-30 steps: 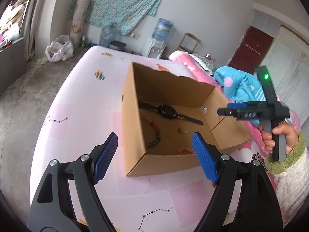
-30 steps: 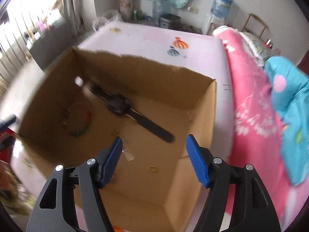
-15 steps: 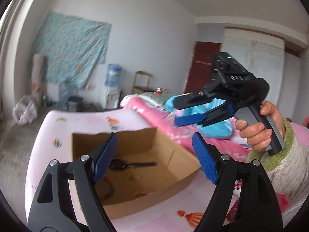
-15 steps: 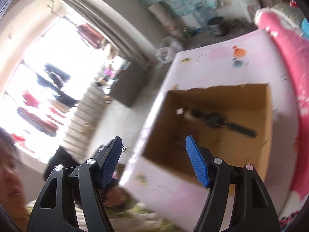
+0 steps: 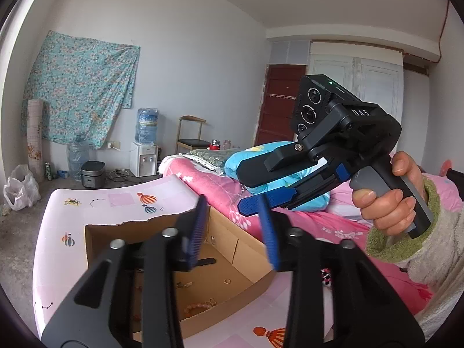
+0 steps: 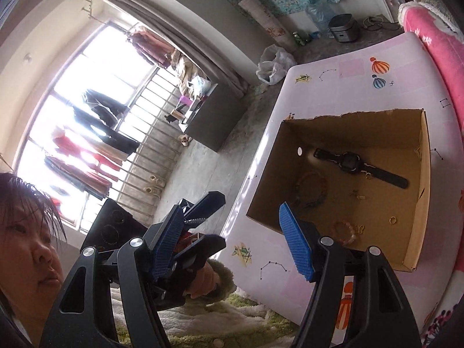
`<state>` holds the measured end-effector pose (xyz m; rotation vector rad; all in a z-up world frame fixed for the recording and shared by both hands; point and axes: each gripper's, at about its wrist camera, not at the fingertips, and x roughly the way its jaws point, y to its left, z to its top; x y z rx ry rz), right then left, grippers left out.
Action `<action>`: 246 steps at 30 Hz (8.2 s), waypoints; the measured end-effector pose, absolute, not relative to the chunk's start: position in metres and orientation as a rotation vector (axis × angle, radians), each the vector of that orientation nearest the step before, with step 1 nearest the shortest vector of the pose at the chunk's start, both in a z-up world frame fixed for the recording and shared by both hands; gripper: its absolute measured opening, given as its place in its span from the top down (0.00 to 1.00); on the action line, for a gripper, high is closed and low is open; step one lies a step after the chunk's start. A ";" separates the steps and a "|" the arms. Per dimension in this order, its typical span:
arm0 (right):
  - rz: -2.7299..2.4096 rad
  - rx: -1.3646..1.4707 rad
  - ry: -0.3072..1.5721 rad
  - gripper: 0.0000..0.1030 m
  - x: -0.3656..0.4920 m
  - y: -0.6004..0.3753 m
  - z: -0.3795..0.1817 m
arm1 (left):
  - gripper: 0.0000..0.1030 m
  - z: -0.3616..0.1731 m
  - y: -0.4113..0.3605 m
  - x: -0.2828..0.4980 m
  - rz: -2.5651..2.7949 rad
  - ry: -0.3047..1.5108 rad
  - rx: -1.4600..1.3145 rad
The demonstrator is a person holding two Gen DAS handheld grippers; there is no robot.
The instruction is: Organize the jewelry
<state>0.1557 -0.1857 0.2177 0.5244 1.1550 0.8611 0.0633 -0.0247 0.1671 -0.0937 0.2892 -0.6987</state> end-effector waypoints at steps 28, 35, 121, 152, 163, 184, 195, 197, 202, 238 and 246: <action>0.754 0.531 1.097 0.35 0.149 -0.214 0.221 | 1.00 0.148 -0.026 0.078 -0.677 0.406 -0.064; 0.535 0.510 1.005 0.35 0.139 -0.252 0.199 | 1.00 0.107 -0.043 0.132 -0.738 0.774 -0.055; 0.133 0.174 0.896 0.08 0.016 -0.252 0.148 | 0.08 0.107 0.014 -0.010 -0.164 0.728 -0.156; 0.041 0.057 1.065 0.07 0.006 -0.200 0.101 | 0.08 0.060 -0.014 0.000 0.032 1.015 -0.065; 0.052 0.060 1.084 0.07 0.009 -0.197 0.098 | 0.08 0.059 -0.011 0.002 0.033 1.022 -0.080; 0.050 0.062 1.087 0.07 0.010 -0.198 0.099 | 0.08 0.060 -0.014 0.000 0.015 1.028 -0.084; 0.049 0.067 1.088 0.07 0.010 -0.199 0.098 | 0.08 0.059 -0.014 0.000 0.018 1.030 -0.092; 0.051 0.063 1.087 0.07 0.009 -0.199 0.098 | 0.08 0.059 -0.014 0.000 0.017 1.032 -0.092; 0.051 0.063 1.087 0.07 0.010 -0.198 0.098 | 0.08 0.058 -0.013 0.000 0.017 1.036 -0.095; 0.065 0.069 1.095 0.07 0.011 -0.196 0.096 | 0.08 0.057 -0.012 0.000 0.017 1.041 -0.100; 0.064 0.070 1.098 0.07 0.011 -0.196 0.096 | 0.08 0.057 -0.011 0.000 0.017 1.042 -0.100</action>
